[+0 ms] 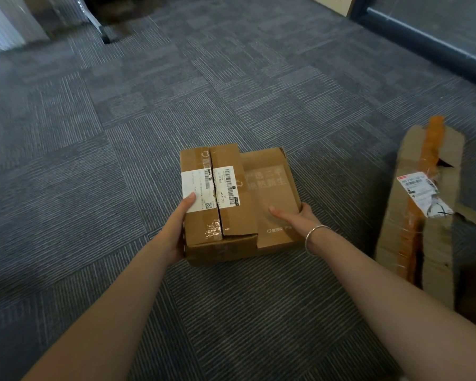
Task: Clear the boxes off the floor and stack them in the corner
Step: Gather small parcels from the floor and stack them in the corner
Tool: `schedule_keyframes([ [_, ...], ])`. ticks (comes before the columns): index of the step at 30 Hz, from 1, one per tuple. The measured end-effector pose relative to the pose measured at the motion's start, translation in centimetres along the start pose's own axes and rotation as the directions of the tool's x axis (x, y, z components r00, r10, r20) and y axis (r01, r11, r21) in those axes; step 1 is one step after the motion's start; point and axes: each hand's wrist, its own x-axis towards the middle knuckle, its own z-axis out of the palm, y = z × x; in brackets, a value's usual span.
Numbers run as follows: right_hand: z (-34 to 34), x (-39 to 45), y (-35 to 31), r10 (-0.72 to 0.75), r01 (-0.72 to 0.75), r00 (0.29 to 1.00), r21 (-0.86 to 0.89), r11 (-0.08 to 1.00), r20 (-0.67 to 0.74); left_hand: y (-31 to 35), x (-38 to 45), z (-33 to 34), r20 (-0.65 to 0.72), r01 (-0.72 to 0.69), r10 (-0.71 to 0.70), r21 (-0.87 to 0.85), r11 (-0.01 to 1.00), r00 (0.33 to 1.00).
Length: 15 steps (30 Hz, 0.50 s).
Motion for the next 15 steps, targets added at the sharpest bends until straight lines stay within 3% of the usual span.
schedule_keyframes([
  [6,-2.4,-6.4,-6.9,-0.006,0.006,1.0,-0.001,1.0,-0.006,5.5,-6.9,2.1,0.015,-0.015,0.016,-0.02,1.0,1.0],
  [15,-9.4,-22.9,-22.1,0.019,-0.019,1.0,-0.052,0.998,0.006,18.2,-24.5,6.5,0.053,-0.008,0.007,0.01,1.0,0.999],
])
